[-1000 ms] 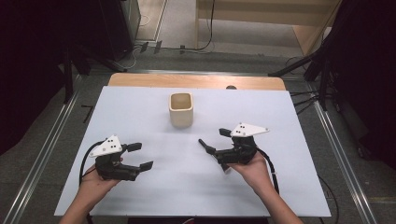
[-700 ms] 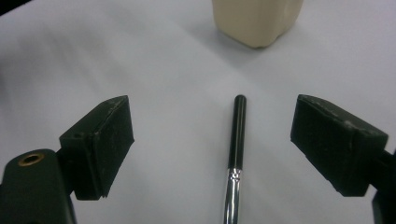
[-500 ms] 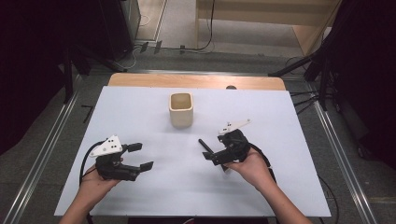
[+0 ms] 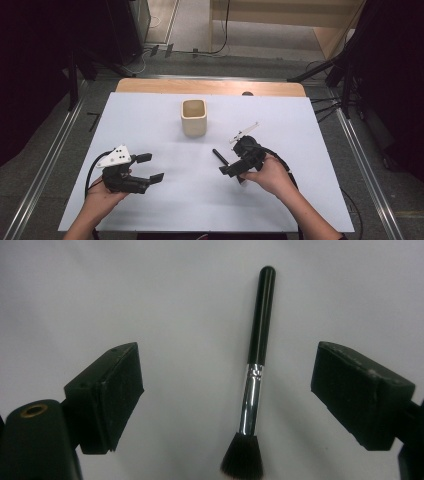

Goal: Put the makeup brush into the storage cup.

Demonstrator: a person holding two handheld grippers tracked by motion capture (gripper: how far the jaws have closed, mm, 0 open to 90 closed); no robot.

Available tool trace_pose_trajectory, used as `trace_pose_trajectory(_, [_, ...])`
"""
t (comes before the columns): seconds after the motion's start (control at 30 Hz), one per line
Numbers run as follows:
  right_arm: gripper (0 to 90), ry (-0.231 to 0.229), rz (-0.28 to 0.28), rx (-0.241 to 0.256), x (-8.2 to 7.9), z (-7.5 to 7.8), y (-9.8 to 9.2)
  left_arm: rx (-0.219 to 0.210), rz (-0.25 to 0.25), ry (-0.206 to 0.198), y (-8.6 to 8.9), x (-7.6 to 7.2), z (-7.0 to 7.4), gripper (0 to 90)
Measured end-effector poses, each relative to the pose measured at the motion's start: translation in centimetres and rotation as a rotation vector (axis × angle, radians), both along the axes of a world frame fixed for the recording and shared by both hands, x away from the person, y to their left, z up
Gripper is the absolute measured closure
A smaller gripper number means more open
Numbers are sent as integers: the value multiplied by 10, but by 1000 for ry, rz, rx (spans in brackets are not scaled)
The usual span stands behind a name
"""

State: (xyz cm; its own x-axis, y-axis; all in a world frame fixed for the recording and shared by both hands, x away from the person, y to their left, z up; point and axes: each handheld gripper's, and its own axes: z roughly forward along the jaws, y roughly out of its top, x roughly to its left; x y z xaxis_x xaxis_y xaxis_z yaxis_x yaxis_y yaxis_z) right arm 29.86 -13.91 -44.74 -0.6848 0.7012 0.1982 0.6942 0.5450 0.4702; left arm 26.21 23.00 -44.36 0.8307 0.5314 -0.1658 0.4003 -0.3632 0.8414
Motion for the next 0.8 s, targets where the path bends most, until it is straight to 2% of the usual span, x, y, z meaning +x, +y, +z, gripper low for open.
trace_pose_trajectory(0.2, [167,58,17,-40,3,1,2,0,0,2,0,0,0,190])
trace_pose_trajectory(0.4, [186,119,9,-107,6,3,4,-3,-4,8,-1,-1,0,190])
trace_pose_trajectory(0.53, [201,144,6,-160,7,5,6,-1,-4,9,-1,0,0,190])
trace_pose_trajectory(0.67, [215,159,-5,-178,7,6,6,-3,-2,11,-1,0,0,190])
trace_pose_trajectory(0.8, [219,156,-10,-199,8,4,7,2,-6,10,-1,0,-1,190])
